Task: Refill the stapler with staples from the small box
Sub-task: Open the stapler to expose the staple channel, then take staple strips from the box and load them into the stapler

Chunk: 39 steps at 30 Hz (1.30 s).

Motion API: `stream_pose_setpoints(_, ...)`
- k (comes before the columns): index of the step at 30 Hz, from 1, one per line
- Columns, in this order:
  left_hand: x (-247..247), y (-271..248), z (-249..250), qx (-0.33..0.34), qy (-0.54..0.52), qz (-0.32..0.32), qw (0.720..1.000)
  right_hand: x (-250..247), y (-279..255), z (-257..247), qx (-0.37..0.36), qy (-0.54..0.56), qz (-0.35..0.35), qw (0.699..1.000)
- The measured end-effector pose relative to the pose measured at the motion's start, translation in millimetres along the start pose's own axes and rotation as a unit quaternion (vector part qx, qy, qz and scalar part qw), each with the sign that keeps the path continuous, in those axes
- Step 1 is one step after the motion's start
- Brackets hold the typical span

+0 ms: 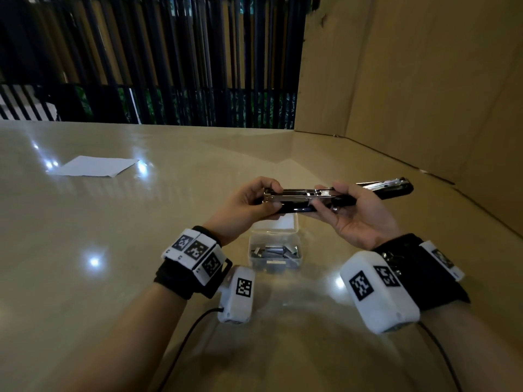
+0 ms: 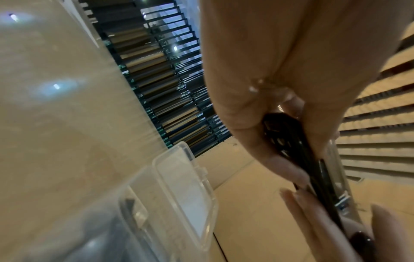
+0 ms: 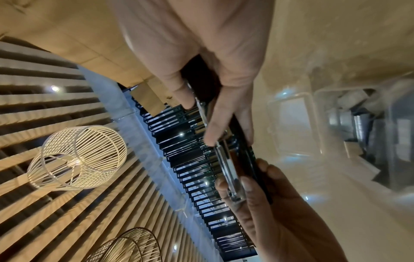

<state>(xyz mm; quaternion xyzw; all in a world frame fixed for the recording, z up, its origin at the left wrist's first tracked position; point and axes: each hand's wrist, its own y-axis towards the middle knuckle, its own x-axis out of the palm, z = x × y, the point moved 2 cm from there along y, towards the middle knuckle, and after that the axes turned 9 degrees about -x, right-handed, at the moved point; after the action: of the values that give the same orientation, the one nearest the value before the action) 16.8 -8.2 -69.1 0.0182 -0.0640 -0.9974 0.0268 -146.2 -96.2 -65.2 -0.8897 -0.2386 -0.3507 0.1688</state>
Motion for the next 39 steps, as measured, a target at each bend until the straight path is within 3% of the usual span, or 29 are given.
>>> stream_pose_setpoints(5,3,0,-5,-0.025,-0.061,-0.025,0.998,5,-6,1,-0.032,0.126,0.007,0.991)
stream_pose_setpoints(9,5,-1,-3,-0.036,-0.076,-0.021,0.996,9,-11,1,-0.039,0.137,0.019,0.990)
stream_pose_setpoints(11,3,-2,-2,-0.035,-0.030,-0.009,0.999,9,-10,0,-0.052,0.119,0.021,0.991)
stream_pose_setpoints(14,-5,-1,-1,-0.068,0.124,0.042,0.989,7,-9,-5,-0.076,0.088,0.019,0.993)
stream_pose_setpoints(16,-12,-2,0,-0.091,0.259,0.082,0.958,5,-10,-10,-0.092,0.072,0.025,0.993)
stream_pose_setpoints(19,-16,-4,-1,-0.121,0.471,0.114,0.866,0,-9,-14,-0.101,0.067,0.036,0.992)
stream_pose_setpoints(21,-15,-5,0,-0.142,0.535,0.125,0.823,-3,-7,-14,-0.100,0.066,0.044,0.992)
stream_pose_setpoints(26,9,1,-3,-0.181,0.640,0.026,0.747,-10,0,-13,-0.095,0.057,0.055,0.992)
stream_pose_setpoints(29,23,14,-9,-0.206,0.682,-0.001,0.702,-11,2,-15,-0.095,0.050,0.055,0.993)
stream_pose_setpoints(33,33,24,-13,-0.193,0.716,-0.001,0.671,-13,2,-20,-0.107,0.055,0.056,0.991)
stream_pose_setpoints(39,27,28,-19,-0.203,0.710,-0.003,0.674,-11,-1,-25,-0.112,0.063,0.047,0.991)
